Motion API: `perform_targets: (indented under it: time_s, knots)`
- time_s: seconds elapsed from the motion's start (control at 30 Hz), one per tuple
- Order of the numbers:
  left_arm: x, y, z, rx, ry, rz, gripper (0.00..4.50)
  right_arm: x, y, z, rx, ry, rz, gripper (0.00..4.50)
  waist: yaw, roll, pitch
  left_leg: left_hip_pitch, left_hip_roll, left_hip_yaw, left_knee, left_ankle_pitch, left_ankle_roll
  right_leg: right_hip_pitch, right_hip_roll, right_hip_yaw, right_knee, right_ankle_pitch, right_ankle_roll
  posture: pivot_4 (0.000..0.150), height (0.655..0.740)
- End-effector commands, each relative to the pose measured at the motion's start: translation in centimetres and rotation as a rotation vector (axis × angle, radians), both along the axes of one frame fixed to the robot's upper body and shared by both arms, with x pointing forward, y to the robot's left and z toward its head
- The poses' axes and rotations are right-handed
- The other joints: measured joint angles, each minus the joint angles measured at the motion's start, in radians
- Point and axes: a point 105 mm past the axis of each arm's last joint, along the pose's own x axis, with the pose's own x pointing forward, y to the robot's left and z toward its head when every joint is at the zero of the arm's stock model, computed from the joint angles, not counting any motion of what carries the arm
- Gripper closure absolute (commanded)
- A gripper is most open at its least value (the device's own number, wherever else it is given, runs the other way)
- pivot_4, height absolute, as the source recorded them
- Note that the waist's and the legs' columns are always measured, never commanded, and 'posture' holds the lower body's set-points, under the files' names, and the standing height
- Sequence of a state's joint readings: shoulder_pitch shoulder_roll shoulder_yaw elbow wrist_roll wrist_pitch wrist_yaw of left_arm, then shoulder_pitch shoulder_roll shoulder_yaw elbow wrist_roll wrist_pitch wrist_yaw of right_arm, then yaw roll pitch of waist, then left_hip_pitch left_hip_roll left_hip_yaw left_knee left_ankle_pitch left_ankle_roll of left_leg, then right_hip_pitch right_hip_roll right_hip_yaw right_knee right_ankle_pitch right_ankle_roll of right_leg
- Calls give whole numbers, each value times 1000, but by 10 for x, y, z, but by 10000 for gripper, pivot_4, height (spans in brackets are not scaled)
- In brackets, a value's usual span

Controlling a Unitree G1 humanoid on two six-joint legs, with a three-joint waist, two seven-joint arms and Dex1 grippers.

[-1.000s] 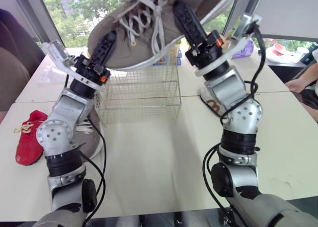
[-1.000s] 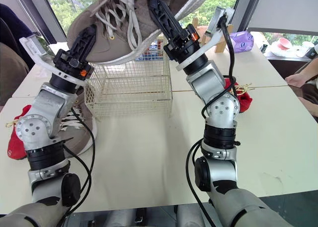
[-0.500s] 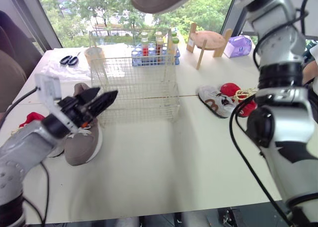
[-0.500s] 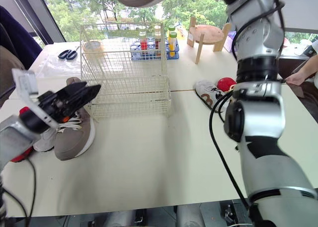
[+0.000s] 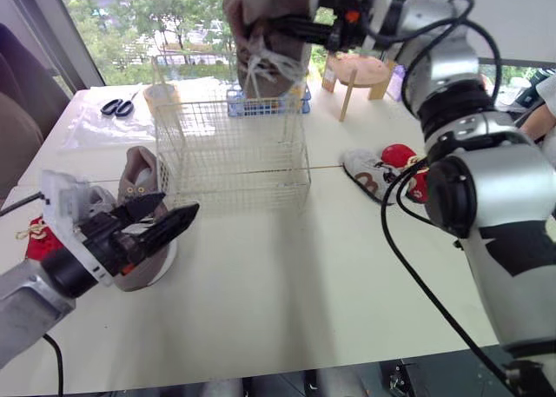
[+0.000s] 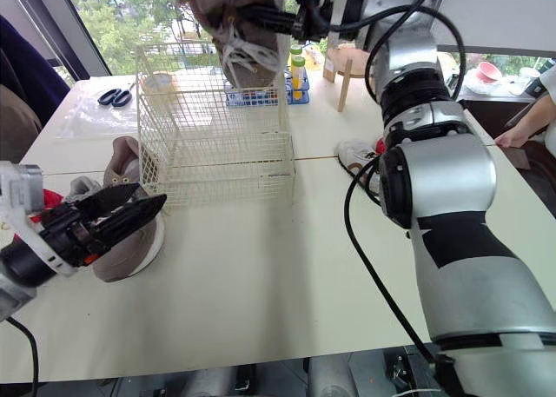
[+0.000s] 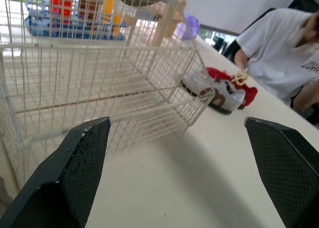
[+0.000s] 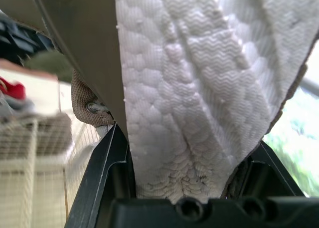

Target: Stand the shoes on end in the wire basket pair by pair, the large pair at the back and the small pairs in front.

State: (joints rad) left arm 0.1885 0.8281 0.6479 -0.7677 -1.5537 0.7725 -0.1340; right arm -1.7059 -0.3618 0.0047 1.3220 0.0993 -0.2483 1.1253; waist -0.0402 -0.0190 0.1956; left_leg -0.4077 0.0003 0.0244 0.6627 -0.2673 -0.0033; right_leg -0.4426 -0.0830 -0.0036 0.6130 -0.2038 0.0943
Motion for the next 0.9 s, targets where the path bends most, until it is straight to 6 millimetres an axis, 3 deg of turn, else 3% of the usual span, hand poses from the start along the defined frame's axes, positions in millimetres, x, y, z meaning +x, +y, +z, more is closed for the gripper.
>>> perform_targets:
  time_s: [0.03,0.17,0.33,0.37,0.57,0.8,0.9]
  knots:
    - [-1,-3,7,5,-51,2,813,8,-1,-5,-27,39,-68,28347,1,0,0,0,0,0,0,0,0,0,0,0,0,0,-1,1500,7400]
    - [0,-3,1,10,-39,12,813,10,2,-11,15,132,-50,28347,4,-1,-1,0,-1,0,0,0,0,1,-3,-1,0,-1,-1,1500,7400]
    - [3,-3,-2,-14,-43,41,290,29,-13,-19,81,146,-220,3149,1,-1,-1,0,-2,0,0,0,0,1,-4,-1,0,-1,-1,1500,7400]
    - [4,-3,-3,-14,-41,44,290,31,-16,-20,75,135,-238,429,2,0,-1,0,-2,0,0,0,0,1,-5,-1,0,-1,-2,1500,7400]
    - [14,0,-3,-10,-51,45,290,29,-13,-27,13,127,-215,429,-3,1,0,-1,-3,0,0,0,0,-1,-4,-1,0,-1,-1,1500,7400]
    - [21,0,-8,-1,-48,30,290,18,-14,-4,198,205,-96,429,-3,1,0,-1,-2,1,0,0,0,0,-2,-1,0,0,-1,1500,7400]
    - [23,0,-12,10,-45,34,290,18,-6,-15,108,202,-87,429,-4,1,0,0,-2,1,0,0,0,0,-2,-1,0,0,-1,1500,7400]
